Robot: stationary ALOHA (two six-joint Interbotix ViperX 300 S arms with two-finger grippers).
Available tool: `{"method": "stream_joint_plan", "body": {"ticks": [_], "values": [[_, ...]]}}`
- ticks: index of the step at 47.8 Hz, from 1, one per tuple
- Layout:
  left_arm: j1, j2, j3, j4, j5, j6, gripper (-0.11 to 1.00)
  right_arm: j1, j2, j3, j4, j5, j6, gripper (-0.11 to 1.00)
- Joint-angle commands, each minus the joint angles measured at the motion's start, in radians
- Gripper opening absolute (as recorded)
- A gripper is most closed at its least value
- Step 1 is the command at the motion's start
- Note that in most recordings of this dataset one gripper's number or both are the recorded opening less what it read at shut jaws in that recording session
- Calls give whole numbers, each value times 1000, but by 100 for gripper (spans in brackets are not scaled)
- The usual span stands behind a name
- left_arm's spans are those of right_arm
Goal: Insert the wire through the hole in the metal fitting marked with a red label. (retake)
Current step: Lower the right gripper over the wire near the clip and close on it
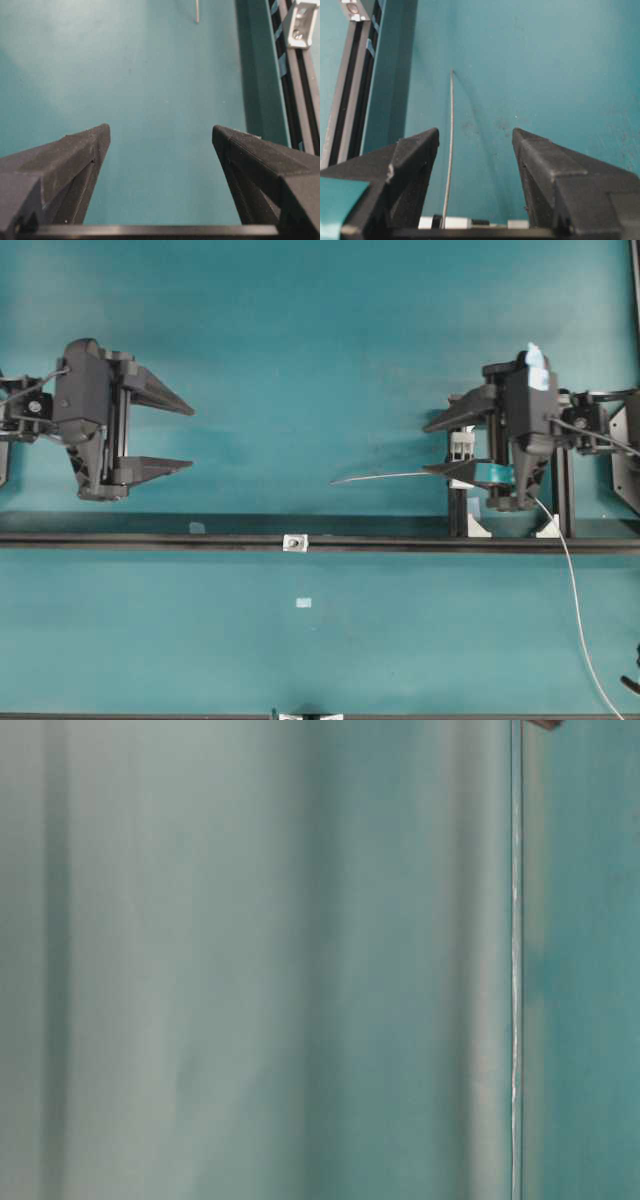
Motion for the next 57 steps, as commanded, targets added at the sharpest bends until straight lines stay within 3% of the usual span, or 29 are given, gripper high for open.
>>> {"method": "stream_joint_plan", "body": {"ticks": [1, 23, 57], "values": [[-2, 14, -23, -2, -8, 2, 55, 3, 28, -34, -3, -18, -2, 65], [8, 83, -44, -2, -8, -2, 55, 3, 195, -114, -2, -20, -2, 65], [9, 114, -58, -2, -8, 2, 54, 2, 307, -175, -3, -49, -2, 65]]}}
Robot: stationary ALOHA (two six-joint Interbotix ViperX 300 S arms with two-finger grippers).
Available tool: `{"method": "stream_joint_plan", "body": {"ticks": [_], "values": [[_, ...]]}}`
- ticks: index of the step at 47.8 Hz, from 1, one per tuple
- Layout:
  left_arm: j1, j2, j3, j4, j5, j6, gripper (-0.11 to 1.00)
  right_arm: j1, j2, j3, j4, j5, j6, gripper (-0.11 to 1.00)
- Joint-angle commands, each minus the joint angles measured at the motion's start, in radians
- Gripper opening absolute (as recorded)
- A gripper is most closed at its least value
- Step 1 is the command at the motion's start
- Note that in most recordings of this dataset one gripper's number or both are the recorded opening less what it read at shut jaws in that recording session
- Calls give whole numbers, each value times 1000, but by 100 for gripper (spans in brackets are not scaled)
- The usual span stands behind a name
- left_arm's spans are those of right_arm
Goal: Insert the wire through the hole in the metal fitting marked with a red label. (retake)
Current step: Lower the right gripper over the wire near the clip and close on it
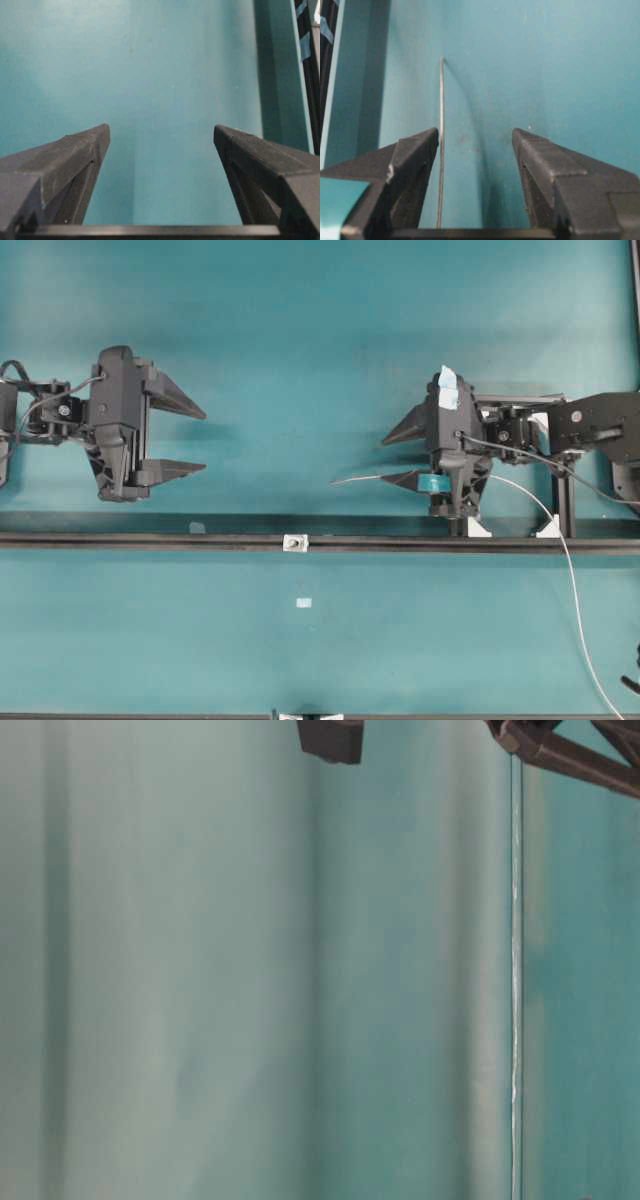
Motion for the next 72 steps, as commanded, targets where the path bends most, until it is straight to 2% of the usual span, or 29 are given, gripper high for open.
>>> {"method": "stream_joint_plan", "body": {"ticks": [1, 72], "values": [[2, -6, -14, -2, -8, 2, 54, 2, -5, -21, -2, -23, -2, 65], [2, -2, -8, -2, -8, 2, 54, -12, 83, -84, -2, -37, -6, 63]]}}
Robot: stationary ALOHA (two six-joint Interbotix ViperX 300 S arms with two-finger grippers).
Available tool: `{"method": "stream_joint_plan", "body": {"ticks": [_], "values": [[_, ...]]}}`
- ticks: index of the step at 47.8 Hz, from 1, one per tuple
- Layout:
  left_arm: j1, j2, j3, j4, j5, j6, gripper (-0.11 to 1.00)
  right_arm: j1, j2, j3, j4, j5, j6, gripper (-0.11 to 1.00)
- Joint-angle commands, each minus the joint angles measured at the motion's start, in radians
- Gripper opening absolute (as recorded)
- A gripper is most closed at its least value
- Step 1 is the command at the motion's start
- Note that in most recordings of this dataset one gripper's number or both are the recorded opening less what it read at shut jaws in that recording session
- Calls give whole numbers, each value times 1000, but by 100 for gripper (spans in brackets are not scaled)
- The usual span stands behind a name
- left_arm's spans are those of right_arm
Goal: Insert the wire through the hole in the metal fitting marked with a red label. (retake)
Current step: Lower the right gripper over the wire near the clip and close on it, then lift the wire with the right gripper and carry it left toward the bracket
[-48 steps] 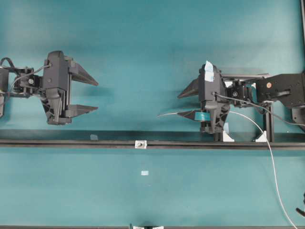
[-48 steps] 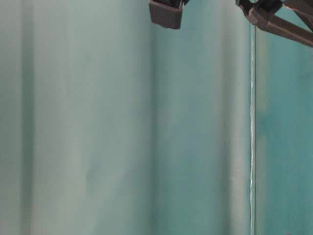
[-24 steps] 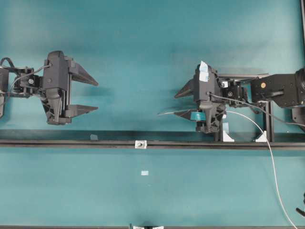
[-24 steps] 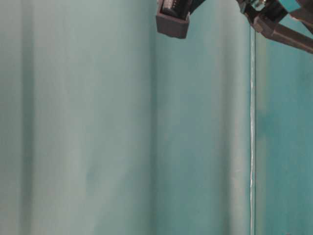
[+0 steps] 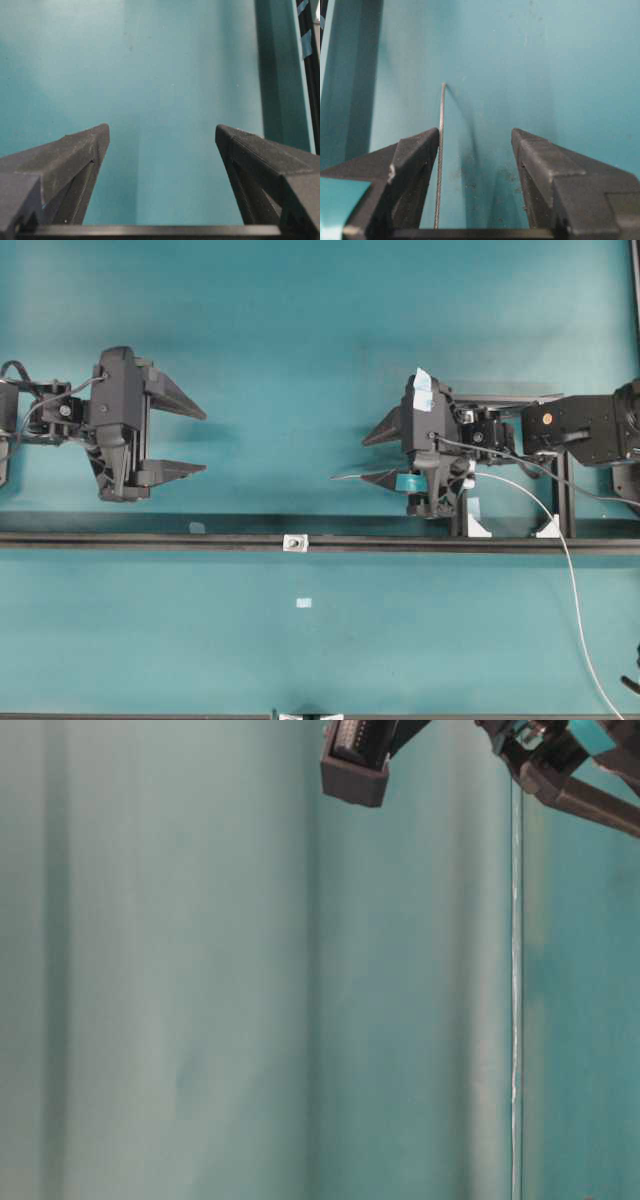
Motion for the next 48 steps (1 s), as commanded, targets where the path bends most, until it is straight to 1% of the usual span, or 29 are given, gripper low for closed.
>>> {"method": "stream_joint_plan", "body": {"ticks": [1, 3, 4, 11, 13, 15, 38, 48], "values": [[2, -8, -8, -2, -8, 2, 54, -3, -11, -18, -2, -9, -3, 61], [2, -6, -8, -2, -8, 2, 54, -3, -11, -20, -2, -9, -5, 58], [2, -8, -8, -2, -8, 2, 54, -3, -11, -20, -2, -9, -6, 54], [2, -8, -8, -2, -8, 2, 54, -5, -11, -18, -2, -9, -11, 16], [2, -8, -8, -2, -8, 2, 54, -6, -11, -18, -2, -11, -11, 8], [2, -8, -8, -2, -8, 2, 54, -6, -11, -18, -2, -12, -11, 3], [2, -8, -9, -2, -8, 2, 54, -12, -11, -18, -2, -12, -11, 2], [2, -17, -17, -2, -8, 2, 54, -14, -52, -18, -2, -6, -12, 2]]}}
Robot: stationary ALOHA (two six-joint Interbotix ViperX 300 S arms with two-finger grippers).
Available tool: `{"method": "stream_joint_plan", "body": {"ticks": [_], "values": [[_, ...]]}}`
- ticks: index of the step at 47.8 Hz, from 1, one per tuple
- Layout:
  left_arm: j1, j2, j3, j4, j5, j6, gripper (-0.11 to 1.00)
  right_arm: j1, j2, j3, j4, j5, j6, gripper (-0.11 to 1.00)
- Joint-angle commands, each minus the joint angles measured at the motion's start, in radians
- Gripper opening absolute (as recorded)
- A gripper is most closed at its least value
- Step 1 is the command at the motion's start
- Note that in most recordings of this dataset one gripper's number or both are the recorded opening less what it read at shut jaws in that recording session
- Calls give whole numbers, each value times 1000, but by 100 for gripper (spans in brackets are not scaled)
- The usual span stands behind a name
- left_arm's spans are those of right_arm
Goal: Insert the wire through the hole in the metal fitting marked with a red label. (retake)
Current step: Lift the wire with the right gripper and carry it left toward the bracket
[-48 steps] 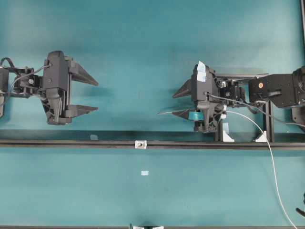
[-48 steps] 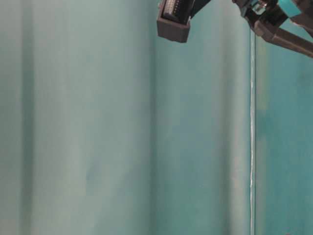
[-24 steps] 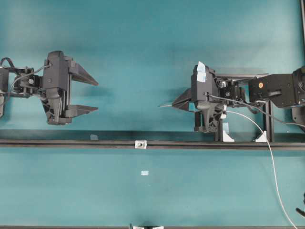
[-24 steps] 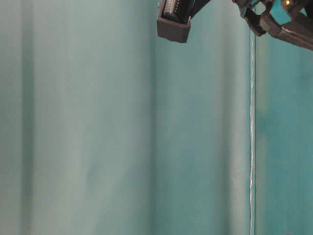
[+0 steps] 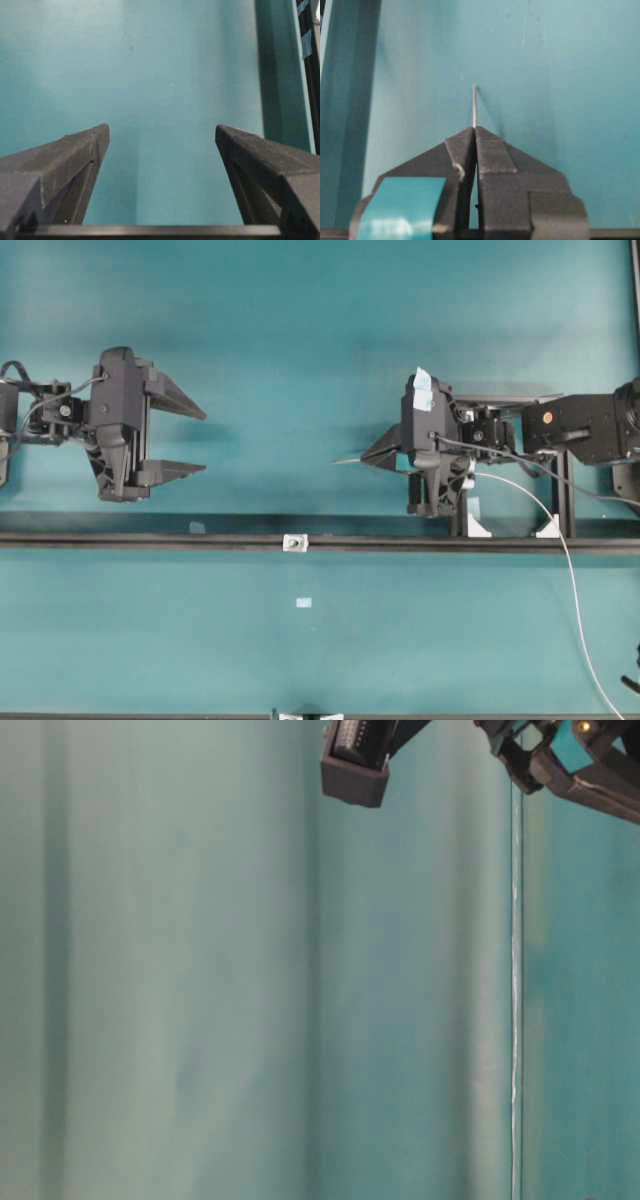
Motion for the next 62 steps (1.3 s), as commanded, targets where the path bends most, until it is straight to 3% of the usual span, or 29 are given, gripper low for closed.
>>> {"method": "stream_joint_plan", "body": {"ticks": [1, 21, 32, 50, 62], "values": [[2, -20, -18, -2, -8, 2, 54, -9, -49, -17, -2, -3, 0, 2], [38, -103, -23, -2, -8, 0, 54, -28, -192, -26, -2, 120, -11, 2], [26, -94, -21, -5, -21, -9, 54, -25, -201, -11, -2, 106, -6, 2], [-54, 34, -9, -11, -253, -20, 54, 41, -201, 41, 6, -46, -3, 2], [-109, 135, 12, -21, -495, -23, 54, 118, -169, 95, 74, -241, -12, 2]]}}
